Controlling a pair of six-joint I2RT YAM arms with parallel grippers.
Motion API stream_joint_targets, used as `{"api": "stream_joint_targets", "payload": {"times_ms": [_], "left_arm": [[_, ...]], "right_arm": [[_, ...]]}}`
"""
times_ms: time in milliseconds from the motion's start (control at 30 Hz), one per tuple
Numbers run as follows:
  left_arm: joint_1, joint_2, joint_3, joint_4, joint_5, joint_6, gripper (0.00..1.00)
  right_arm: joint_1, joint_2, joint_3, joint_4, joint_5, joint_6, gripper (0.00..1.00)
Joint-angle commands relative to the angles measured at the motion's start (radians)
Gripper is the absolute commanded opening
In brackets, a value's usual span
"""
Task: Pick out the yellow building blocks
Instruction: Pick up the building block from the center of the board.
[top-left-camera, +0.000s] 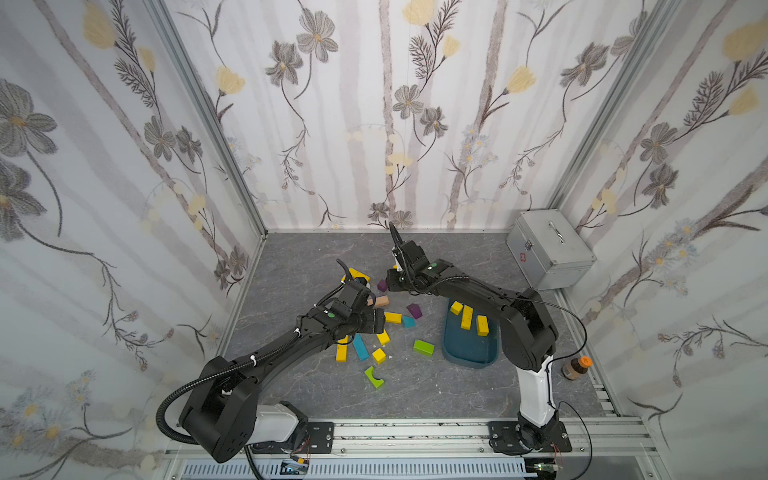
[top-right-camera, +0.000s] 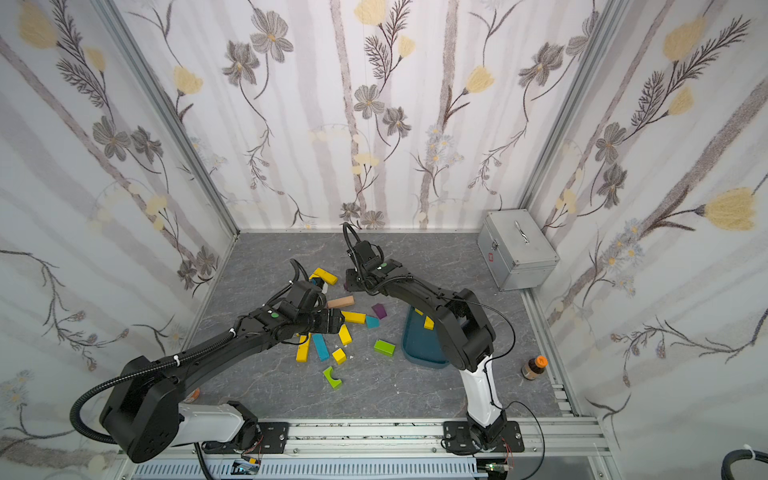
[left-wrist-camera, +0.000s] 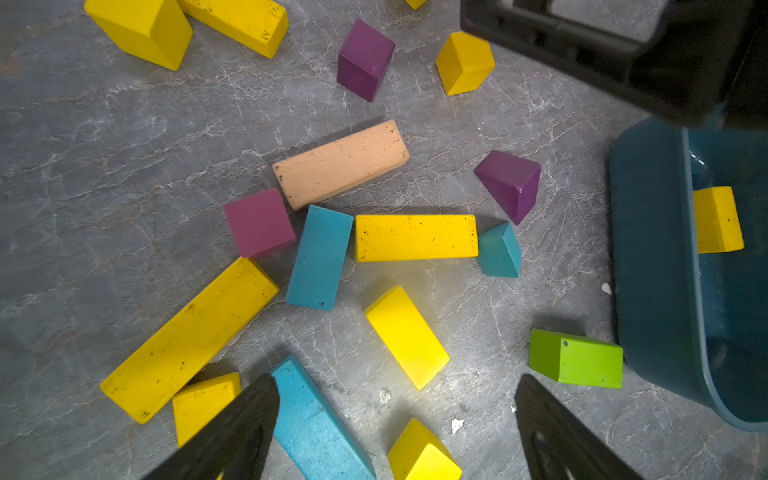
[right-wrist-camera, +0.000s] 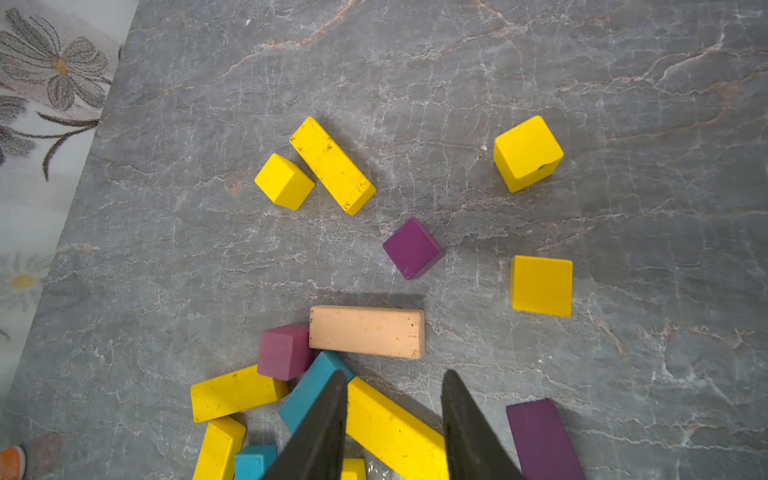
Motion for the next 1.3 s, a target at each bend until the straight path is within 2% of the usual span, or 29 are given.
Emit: {"api": "stream_joint_targets", "payload": {"times_ms": [0, 467, 900, 1267], "left_arm": [[0.008, -0.007, 0.008, 0.007, -0.001, 0.019, 0.91], [0.061, 0.096, 0.135, 0.021, 0.045, 0.131, 0.92], [0.078, 0.202, 0.252, 0.038, 0.140, 0.146, 0.92], [0.083, 0.277, 0.327, 0.019, 0.152, 0.204, 0.92]], "right_arm": [[-0.002, 0.018, 0.040, -0.026, 0.043, -0.011, 0.40], [-0.054, 0.063, 0.113, -0.071, 0.061, -0.019, 0.42], [-0.082, 0.092, 0.185, -0.095, 0.063, -0.018, 0.43], [-0.091, 0.103, 0.187, -0.097, 0.062, -0.027, 0.43]]}}
